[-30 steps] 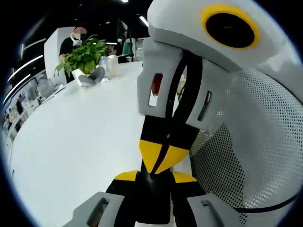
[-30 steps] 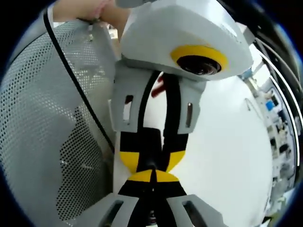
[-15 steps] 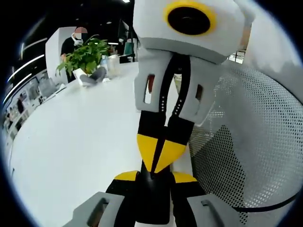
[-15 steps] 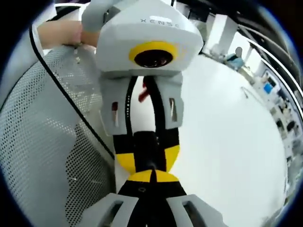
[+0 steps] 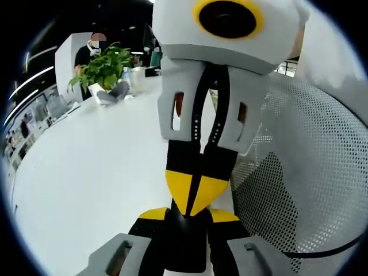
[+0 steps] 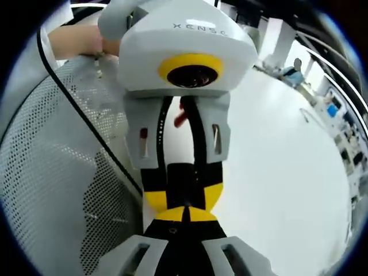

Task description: Press the specified remote control buttons in sequence, fully releasing each button before pressing the next.

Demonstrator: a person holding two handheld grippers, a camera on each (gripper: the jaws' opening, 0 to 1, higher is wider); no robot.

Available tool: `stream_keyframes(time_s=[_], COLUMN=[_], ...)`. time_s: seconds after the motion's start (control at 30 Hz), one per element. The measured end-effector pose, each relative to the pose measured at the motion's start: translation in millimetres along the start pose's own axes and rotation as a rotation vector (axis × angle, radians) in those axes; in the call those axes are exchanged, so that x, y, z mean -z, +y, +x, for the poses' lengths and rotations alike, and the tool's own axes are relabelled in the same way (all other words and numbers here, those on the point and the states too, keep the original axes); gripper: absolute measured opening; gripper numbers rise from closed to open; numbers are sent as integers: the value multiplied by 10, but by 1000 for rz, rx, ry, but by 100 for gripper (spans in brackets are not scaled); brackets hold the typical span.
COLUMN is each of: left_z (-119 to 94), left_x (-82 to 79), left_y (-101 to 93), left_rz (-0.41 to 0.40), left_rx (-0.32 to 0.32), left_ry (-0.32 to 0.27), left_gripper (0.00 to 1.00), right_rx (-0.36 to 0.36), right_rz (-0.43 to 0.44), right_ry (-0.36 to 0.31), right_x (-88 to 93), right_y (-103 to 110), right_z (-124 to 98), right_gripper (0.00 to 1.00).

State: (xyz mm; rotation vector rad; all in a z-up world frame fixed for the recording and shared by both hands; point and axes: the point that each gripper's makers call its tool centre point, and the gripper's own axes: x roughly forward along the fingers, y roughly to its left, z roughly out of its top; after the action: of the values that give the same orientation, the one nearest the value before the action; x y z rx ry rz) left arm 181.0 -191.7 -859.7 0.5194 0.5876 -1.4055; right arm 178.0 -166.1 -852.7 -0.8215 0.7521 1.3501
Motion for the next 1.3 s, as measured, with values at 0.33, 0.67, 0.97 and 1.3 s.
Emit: stream_keyframes(time_s=[0.33, 0.67, 0.97, 1.3], left_z=[-2, -3, -6, -3], left_x=[0, 3, -1, -3], left_y=[1, 5, 3, 6], left_rz=[-16, -34, -25, -28], left_rx=[-14, -39, -31, -28], left_ry=[-2, -18, -23, -31], left_gripper=[25, 26, 26, 26], right_rx=[31, 125, 115, 70], right_rz=[16, 132, 182, 244], right_ry=[25, -120, -199, -245], right_x=[10, 6, -12, -8], right_y=[9, 0, -8, -17], right_z=[10, -17, -26, -29], right_gripper=[0, 0, 0, 0])
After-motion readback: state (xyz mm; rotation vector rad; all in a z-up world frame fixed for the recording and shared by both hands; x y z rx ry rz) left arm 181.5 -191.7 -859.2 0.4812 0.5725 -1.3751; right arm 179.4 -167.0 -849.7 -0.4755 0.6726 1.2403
